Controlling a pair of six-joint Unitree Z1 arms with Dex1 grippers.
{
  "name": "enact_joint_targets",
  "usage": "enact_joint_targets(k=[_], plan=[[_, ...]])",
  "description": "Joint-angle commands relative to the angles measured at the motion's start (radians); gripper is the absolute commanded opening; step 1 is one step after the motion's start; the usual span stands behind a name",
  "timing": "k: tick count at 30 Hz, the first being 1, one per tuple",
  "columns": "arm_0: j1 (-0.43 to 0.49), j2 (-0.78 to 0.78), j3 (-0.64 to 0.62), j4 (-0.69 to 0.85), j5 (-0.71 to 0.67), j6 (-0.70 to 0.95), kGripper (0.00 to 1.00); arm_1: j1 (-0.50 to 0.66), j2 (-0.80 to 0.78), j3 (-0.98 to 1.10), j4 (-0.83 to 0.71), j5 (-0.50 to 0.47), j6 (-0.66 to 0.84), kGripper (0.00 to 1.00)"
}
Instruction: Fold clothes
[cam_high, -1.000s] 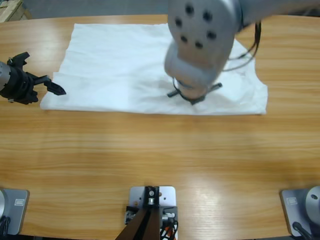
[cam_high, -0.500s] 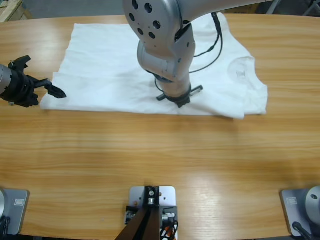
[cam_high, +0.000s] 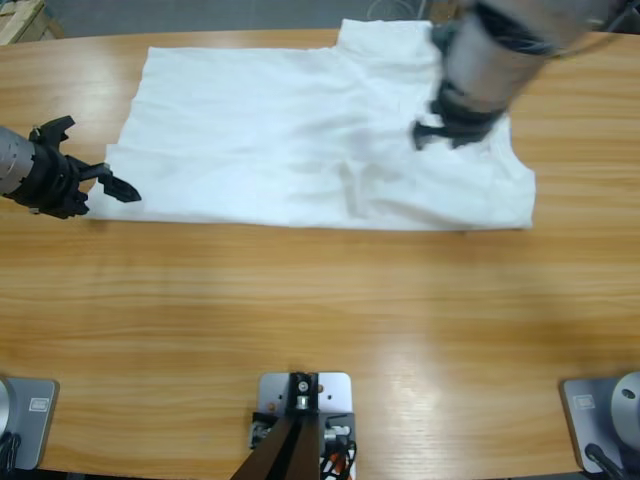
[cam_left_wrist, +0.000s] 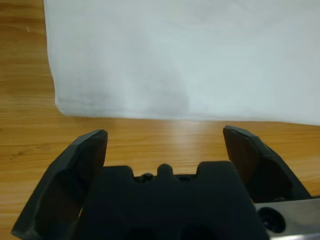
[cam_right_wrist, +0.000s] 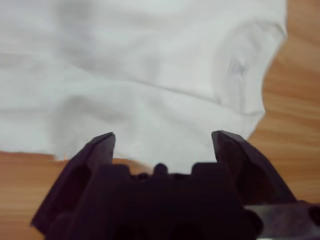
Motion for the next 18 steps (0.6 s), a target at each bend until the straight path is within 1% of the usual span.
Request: enact_joint_targets(k=[1, 2, 3, 4, 5, 7, 8, 9, 14, 18], plan=[[-0.018, 0.031, 0.023, -0.01, -0.021, 0.009, 0.886, -0.071, -0.065, 0.182, -0.113, 0.053, -0.066, 0.0], [-0.022, 0.03, 0.019, -0.01, -0.03, 0.01, 0.849, -0.071, -0.056, 0.196, -0.132, 0.06, -0.066, 0.0], [-0.033, 0.03, 0.014, -0.01, -0.034, 0.01, 0.788, -0.071, -0.041, 0.205, -0.146, 0.064, -0.066, 0.0], [-0.047, 0.033, 0.006, -0.01, -0.035, 0.01, 0.699, -0.071, -0.022, 0.212, -0.155, 0.065, -0.07, 0.0], [-0.064, 0.04, -0.004, -0.01, -0.036, 0.01, 0.589, -0.073, -0.005, 0.216, -0.162, 0.066, -0.079, 0.0], [-0.087, 0.055, -0.015, -0.01, -0.037, 0.001, 0.45, -0.076, 0.022, 0.219, -0.171, 0.07, -0.09, 0.0], [-0.097, 0.062, -0.018, -0.01, -0.036, -0.003, 0.216, -0.078, 0.032, 0.219, -0.175, 0.08, -0.094, 0.0], [-0.105, 0.07, -0.021, -0.01, -0.035, 0.001, 0.01, -0.081, 0.041, 0.22, -0.181, 0.088, -0.095, 0.0], [-0.111, 0.187, -0.036, -0.015, -0.029, 0.013, 0.0, -0.096, 0.094, 0.221, -0.211, 0.102, -0.104, 0.0], [-0.111, 0.248, -0.066, -0.027, -0.024, -0.003, 0.0, -0.102, 0.129, 0.228, -0.23, 0.11, -0.107, 0.0]])
